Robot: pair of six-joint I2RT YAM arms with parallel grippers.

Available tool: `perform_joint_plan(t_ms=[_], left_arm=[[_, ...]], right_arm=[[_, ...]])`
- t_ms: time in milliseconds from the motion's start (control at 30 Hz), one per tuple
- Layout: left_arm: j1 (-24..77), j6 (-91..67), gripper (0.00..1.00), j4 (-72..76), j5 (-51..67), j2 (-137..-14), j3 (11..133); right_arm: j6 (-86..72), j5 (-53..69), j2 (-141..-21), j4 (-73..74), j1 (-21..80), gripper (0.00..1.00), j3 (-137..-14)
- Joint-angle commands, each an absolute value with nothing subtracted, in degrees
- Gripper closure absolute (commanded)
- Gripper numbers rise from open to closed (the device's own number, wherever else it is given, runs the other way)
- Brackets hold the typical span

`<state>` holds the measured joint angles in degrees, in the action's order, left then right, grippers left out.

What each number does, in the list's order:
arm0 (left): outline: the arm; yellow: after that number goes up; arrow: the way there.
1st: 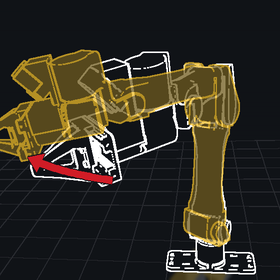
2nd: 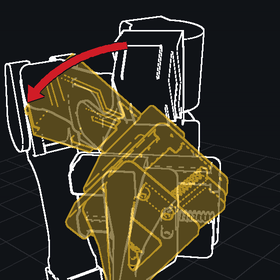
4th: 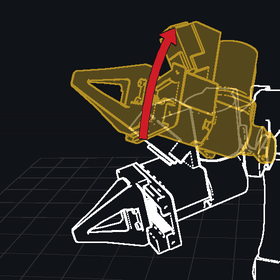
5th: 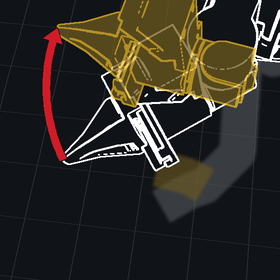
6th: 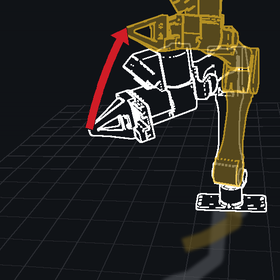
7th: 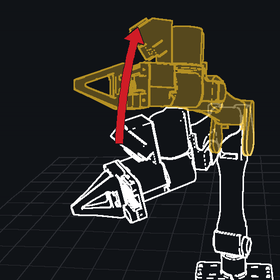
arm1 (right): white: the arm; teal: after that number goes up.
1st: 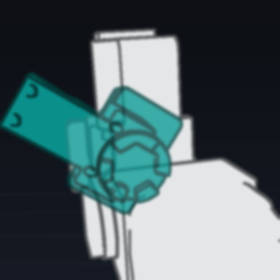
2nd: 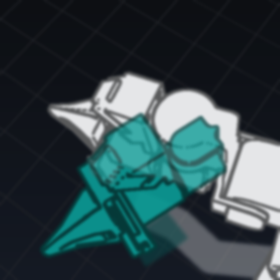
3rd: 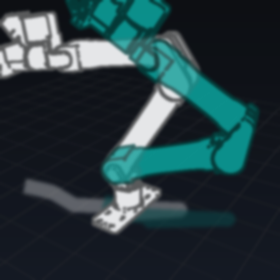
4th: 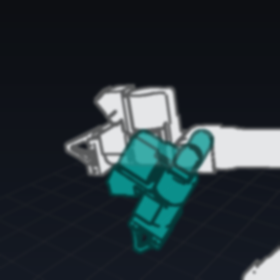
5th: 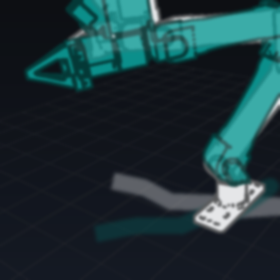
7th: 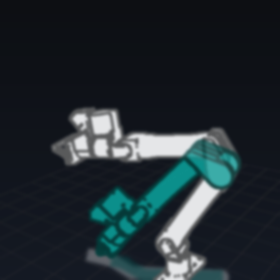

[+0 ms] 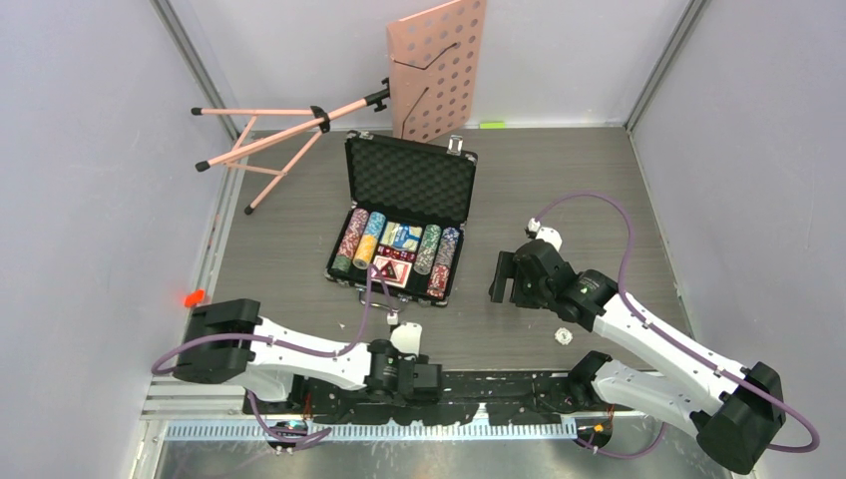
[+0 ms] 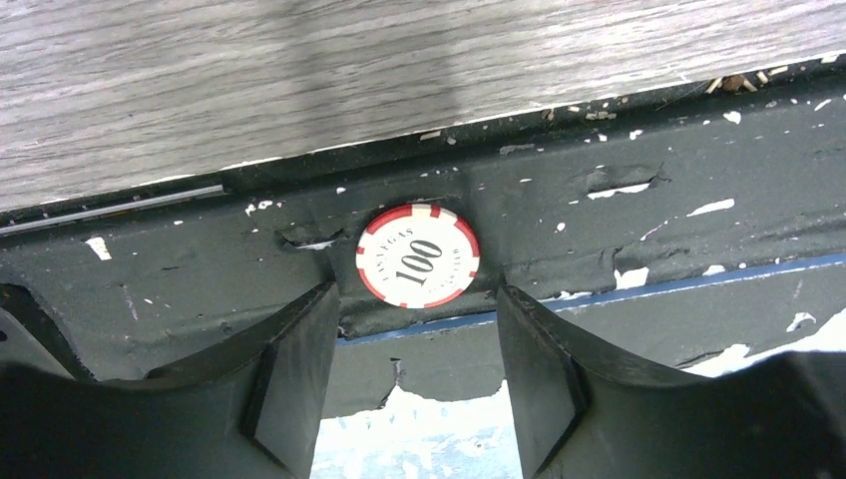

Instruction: Pack up texas hold em set

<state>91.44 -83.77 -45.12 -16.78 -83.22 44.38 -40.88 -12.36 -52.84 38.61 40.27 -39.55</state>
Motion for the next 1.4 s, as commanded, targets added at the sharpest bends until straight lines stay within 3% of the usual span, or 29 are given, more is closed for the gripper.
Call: perform_joint_plan(t_ms=[0,167,467,833,1167,1367], left_arm=[[90.44,-85.64,0.41,-39.57,-20.83,-82.06,38.93],[90.35,-86.24,0.45,-38.98,-23.03,-82.01,38.88],[90.35,-85.67,0.40,-36.80,-22.57,-86.40,40.63],[90.36,-85.87,0.47,-41.13,-26.38,-89.73,44.47],[90.35,-87.03,0.33,-45.92,-28.19,-93.03,48.33],[89.84,-87.73,0.44,-44.47,-27.80,-92.31,47.20]], right_arm=[[-40.79,-12.12,-51.54,37.09,40.12,0.14,-39.98],[-40.58,-11.95,-51.89,37.35,40.17,0.13,-40.91],[-40.44,-11.27,-52.44,37.55,40.14,0.14,-41.21],[-39.74,-10.96,-52.14,37.48,40.12,0.14,-40.55],[-37.97,-10.07,-52.08,37.44,40.16,0.15,-40.60],[-37.33,-9.39,-52.33,37.40,40.16,0.15,-40.81]])
